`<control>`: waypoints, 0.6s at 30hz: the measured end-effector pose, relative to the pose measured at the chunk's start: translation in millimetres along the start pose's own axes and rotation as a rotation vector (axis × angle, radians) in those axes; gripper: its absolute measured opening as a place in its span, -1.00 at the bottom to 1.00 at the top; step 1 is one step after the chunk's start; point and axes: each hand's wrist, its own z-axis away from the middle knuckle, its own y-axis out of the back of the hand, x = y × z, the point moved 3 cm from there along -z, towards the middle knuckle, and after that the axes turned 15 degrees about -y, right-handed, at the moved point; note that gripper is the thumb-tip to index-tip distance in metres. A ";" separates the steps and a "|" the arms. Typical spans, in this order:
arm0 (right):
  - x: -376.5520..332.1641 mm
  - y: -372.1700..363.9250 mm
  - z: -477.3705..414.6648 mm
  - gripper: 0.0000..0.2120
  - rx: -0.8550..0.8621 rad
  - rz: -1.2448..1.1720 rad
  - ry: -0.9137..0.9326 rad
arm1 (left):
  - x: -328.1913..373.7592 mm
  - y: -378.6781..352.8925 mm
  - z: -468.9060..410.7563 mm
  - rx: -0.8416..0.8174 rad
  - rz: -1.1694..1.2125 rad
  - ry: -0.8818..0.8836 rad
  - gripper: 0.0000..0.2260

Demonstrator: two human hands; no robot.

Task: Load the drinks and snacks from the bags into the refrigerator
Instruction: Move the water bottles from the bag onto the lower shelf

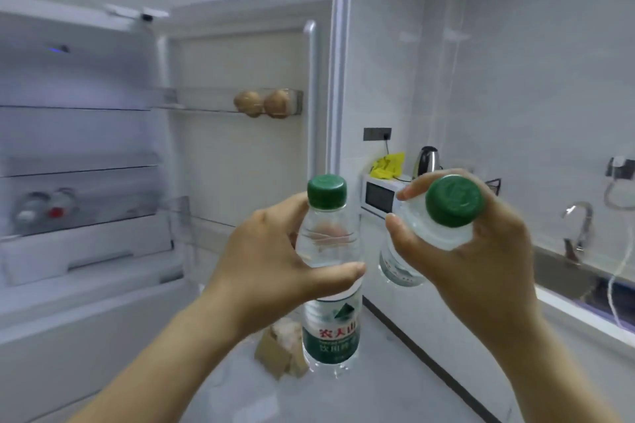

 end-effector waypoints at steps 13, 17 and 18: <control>-61.7 -156.5 15.8 -0.81 -0.265 -0.340 0.050 | -37.3 140.7 89.7 0.029 -0.373 0.356 -0.61; -92.5 -203.3 21.4 -0.83 -0.300 -0.392 0.070 | -49.1 189.6 111.7 0.088 -0.396 0.404 -0.66; -99.4 -214.5 23.6 -0.82 -0.306 -0.403 0.076 | -52.3 200.5 117.0 0.108 -0.401 0.413 -0.68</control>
